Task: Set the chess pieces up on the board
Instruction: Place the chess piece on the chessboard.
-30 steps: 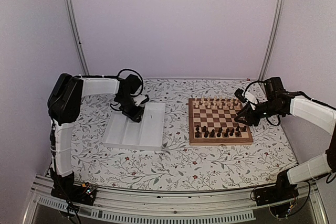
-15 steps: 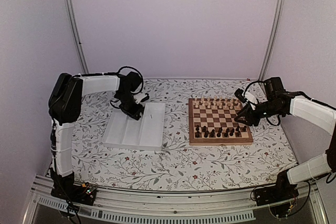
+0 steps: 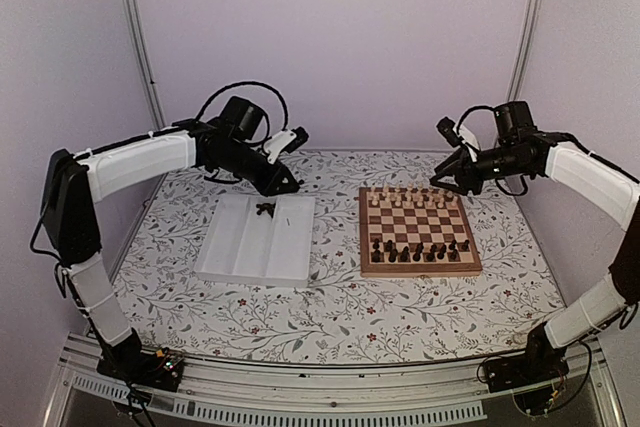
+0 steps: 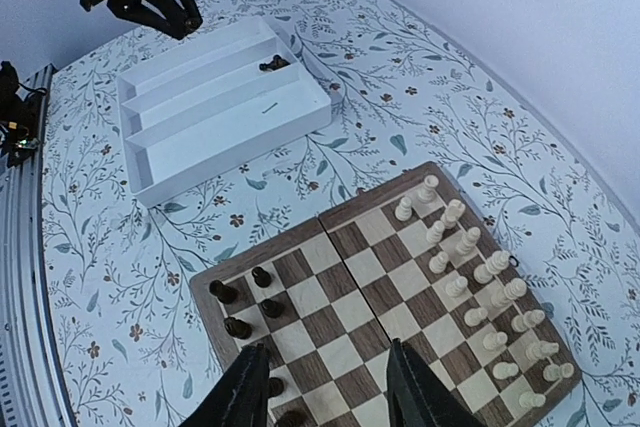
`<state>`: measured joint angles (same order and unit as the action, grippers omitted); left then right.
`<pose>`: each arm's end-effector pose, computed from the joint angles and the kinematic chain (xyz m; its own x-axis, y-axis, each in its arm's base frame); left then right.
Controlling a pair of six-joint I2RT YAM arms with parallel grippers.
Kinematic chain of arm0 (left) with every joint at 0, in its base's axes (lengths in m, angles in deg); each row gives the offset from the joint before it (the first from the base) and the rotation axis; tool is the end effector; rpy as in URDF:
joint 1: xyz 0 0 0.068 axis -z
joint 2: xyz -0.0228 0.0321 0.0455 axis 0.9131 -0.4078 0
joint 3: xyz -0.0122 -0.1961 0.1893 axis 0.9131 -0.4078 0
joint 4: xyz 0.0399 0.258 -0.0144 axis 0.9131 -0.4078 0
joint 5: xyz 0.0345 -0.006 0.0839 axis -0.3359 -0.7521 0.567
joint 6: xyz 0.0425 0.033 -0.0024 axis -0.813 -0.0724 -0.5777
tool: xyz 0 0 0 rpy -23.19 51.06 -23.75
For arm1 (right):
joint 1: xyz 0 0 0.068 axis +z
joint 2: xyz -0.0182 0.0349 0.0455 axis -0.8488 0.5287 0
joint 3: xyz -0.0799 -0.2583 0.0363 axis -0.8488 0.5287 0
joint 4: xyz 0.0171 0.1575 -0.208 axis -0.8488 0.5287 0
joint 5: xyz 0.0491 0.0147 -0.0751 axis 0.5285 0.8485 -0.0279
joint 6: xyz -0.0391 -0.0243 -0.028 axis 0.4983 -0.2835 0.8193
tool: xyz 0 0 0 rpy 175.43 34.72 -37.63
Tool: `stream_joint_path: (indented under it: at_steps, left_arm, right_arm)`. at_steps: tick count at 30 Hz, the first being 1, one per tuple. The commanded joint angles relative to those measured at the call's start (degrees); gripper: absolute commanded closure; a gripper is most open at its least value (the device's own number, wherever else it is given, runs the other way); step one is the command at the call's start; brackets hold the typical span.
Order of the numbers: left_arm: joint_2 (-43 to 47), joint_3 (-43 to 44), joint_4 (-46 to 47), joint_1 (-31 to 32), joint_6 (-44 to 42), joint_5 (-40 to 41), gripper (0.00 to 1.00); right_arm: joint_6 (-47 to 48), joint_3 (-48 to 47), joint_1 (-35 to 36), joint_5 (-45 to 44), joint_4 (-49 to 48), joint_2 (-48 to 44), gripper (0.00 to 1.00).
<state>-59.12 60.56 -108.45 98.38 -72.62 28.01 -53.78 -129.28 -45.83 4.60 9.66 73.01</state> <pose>0.3379 -0.2276 0.2761 -0.5485 0.5249 -0.6509 0.7641 0.6309 -0.1350 0.2906 0.0863 0.3057 -0.2592 -0.4795 -0.8384 -0.8801 0.4748 0.0005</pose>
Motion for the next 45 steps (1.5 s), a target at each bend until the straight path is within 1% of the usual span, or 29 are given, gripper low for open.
stream_joint_path:
  at_steps: [1,5,7,11,14,18,27,35,40,41,45]
  left_arm:
    - [5.09,-8.41,15.02,5.81,-2.73,-12.45,0.89]
    - [6.16,-11.88,20.94,8.94,-2.23,-17.11,0.89]
    - [5.96,-12.81,23.08,9.94,-1.33,-18.37,0.89]
    - [5.79,-14.91,27.15,11.78,0.16,-19.86,0.89]
    - [6.33,-16.40,30.64,12.59,1.49,-20.51,0.89]
    - [7.49,-18.45,34.95,12.82,3.64,-21.11,0.88]
    - [6.93,-18.35,37.02,12.84,4.84,-22.36,0.87]
    - [6.62,-18.17,36.93,12.86,5.04,-22.53,0.87]
    - [6.53,-18.15,36.93,12.82,5.24,-22.58,0.87]
    - [6.56,-18.15,36.89,12.88,5.30,-22.31,0.85]
    - [6.93,-18.39,36.31,12.98,5.07,-19.59,0.72]
  right_arm:
    - [-1.75,-5.58,5.63,4.16,4.57,5.49,0.58]
    - [-2.64,-11.83,11.44,7.55,6.64,9.58,0.58]
    - [-2.86,-14.24,14.93,8.68,6.98,11.68,0.58]
    - [-4.01,-17.65,19.27,10.48,6.48,14.60,0.57]
    - [-4.66,-20.72,20.79,11.57,8.01,17.64,0.57]
    - [-5.13,-21.31,21.67,12.79,8.12,19.79,0.58]
    - [-5.86,-21.40,24.07,13.11,7.61,21.18,0.60]
    - [-5.47,-21.92,24.87,15.16,8.29,22.22,0.76]
    - [-4.99,-22.01,24.95,15.78,8.96,22.24,0.92]
    - [-4.82,-21.97,24.91,15.82,9.03,22.19,0.94]
    - [-4.34,-21.93,24.94,14.02,9.31,21.70,0.99]
